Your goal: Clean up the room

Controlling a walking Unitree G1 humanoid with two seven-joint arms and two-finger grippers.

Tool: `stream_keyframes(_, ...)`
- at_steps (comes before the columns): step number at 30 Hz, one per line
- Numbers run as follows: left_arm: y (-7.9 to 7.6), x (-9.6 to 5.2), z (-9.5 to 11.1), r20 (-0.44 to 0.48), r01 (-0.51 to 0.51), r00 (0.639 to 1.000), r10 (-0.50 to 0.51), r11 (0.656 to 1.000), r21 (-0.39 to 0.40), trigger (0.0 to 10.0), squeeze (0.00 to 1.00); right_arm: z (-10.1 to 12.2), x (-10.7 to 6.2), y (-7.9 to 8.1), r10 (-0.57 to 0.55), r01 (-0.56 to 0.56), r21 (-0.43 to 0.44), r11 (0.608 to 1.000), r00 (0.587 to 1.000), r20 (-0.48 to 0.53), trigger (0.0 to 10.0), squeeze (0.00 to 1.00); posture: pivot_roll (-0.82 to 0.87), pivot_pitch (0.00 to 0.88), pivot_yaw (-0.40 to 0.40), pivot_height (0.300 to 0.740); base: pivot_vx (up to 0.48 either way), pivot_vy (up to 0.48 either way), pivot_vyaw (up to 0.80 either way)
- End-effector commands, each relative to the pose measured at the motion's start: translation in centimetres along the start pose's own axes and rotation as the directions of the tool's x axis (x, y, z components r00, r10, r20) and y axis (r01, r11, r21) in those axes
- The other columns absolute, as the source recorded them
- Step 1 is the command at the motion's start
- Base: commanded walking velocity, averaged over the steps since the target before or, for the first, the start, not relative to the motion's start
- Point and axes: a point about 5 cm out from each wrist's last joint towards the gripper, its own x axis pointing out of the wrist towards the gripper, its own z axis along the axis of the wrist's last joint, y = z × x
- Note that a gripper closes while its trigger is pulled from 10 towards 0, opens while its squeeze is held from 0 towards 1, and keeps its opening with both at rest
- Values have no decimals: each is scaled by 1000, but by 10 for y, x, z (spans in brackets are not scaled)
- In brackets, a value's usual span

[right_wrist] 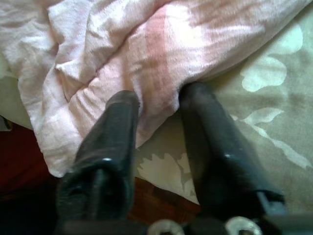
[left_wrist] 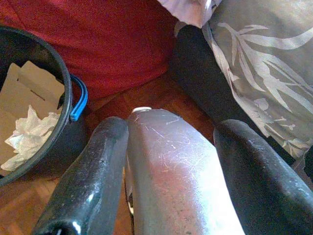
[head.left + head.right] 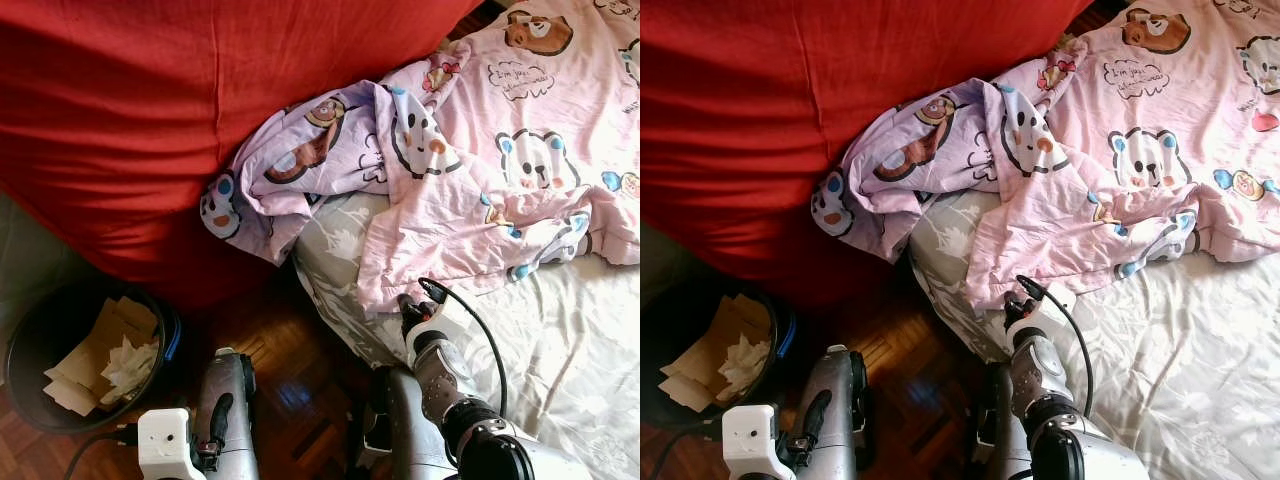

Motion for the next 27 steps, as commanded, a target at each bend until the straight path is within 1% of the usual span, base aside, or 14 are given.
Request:
stream_keyframes(1, -1, -11, -18, -99, -6, 995, 6, 1000, -6, 10000, 0, -14, -5, -8, -23, 23, -3, 1000, 999, -41, 0, 0, 210, 442, -86, 600, 0, 0, 0)
stream_keyframes(12, 1, -9, -19, -103, -4, 995, 5, 1000, 11, 10000, 0, -12, -5, -10, -26, 26, 18, 999, 999, -26, 0, 0, 215, 447, -79, 600, 0, 0, 0)
stream_keyframes(20, 2, -7, -23, -112, 2, 994, 1, 1000, 22, 10000, 0, 1, -2, -7, -7, 6, 33, 999, 1000, 27, 0, 0, 200, 431, -78, 600, 0, 0, 0)
stream_keyframes(24, 1, 1, -26, -113, 5, 994, -2, 1000, 27, 10000, 0, 6, -2, -13, -5, 3, 40, 999, 999, 54, 0, 0, 189, 397, -82, 600, 0, 0, 0)
stream_keyframes(27, 2, 12, -27, -106, 7, 994, -3, 999, 34, 10000, 0, 8, -5, -20, 15, -19, 39, 999, 996, 89, 0, 0, 174, 352, -86, 600, 0, 0, 0)
